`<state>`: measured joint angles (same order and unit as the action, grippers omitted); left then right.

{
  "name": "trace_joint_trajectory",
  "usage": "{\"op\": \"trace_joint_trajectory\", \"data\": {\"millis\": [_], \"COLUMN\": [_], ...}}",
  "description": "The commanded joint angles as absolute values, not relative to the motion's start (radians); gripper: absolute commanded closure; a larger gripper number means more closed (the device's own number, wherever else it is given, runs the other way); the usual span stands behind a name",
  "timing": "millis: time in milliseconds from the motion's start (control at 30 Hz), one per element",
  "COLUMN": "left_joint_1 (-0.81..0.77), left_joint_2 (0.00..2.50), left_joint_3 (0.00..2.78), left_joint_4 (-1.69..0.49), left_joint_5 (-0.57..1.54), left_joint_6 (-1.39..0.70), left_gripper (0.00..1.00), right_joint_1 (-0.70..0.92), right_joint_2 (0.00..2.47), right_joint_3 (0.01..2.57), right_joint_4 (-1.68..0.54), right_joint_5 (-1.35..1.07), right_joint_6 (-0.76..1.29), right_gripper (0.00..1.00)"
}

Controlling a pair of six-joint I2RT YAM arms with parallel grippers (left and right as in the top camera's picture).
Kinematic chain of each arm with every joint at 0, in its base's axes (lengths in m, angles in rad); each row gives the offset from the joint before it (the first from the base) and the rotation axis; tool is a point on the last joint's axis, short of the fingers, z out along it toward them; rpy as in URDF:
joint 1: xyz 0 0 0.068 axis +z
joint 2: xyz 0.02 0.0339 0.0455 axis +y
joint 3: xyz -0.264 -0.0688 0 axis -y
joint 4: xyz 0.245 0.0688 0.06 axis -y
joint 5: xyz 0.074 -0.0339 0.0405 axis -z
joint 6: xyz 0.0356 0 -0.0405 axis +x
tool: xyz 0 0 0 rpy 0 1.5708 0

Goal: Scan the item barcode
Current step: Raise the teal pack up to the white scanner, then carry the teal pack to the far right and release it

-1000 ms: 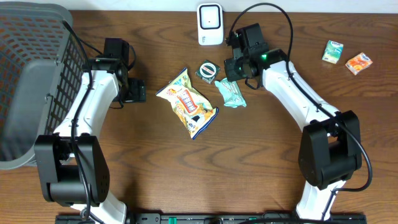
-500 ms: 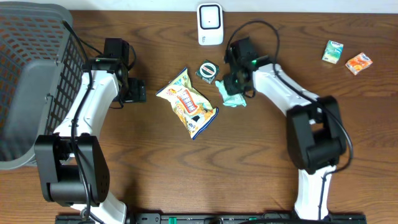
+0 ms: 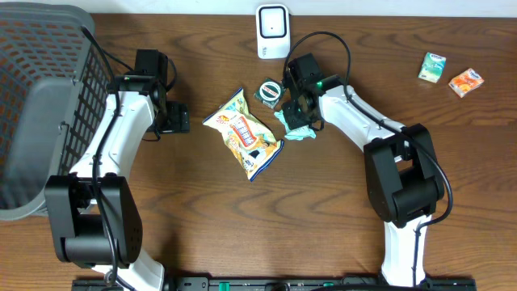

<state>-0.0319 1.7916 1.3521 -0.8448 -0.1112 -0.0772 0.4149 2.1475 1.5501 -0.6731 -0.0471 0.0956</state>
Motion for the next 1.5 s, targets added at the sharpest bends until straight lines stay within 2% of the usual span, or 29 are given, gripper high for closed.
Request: {"op": "trace_joint_trajectory", "data": {"millis": [0, 233, 533, 633, 967, 1300, 1467], "left_joint_1": [-0.031, -0.031, -0.031, -0.031, -0.031, -0.031, -0.031], "left_joint_2": [1.792, 1.792, 1.792, 1.792, 1.792, 1.792, 1.792], "left_joint_3": [1.349, 1.349, 1.349, 1.349, 1.349, 1.349, 1.349], "left_joint_4": [-0.848, -0.848, -0.848, -0.848, -0.848, -0.848, -0.848], "left_joint_5": [-0.117, -0.117, -0.117, -0.117, -0.117, -0.117, -0.117], "left_joint_6": [-0.072, -0.072, -0.072, -0.072, -0.072, -0.072, -0.072], "left_gripper": [0.02, 0.03, 0.02, 0.02, 0.02, 0.02, 0.02], "right_joint_1": [0.413, 0.387, 0.387, 0.384, 0.378, 0.368, 0.341], "right_joint_2": [2.115, 1.983, 2.010, 2.057, 2.517, 2.578, 2.542], "right_joint_3": [1.576, 1.618, 1.626, 1.687, 2.355, 2.416, 2.483], "right_joint_4": [-0.693, -0.644, -0.124, -0.025, -0.208, -0.239, -0.348], "right_joint_5": [0.002, 0.125, 0.065, 0.065, 0.062, 0.149, 0.187], "right_joint_6": [0.149, 0.149, 0.247, 0.255, 0.227, 0.159, 0.159], "right_gripper": [0.99, 0.99, 0.99, 0.99, 0.99, 0.99, 0.99]}}
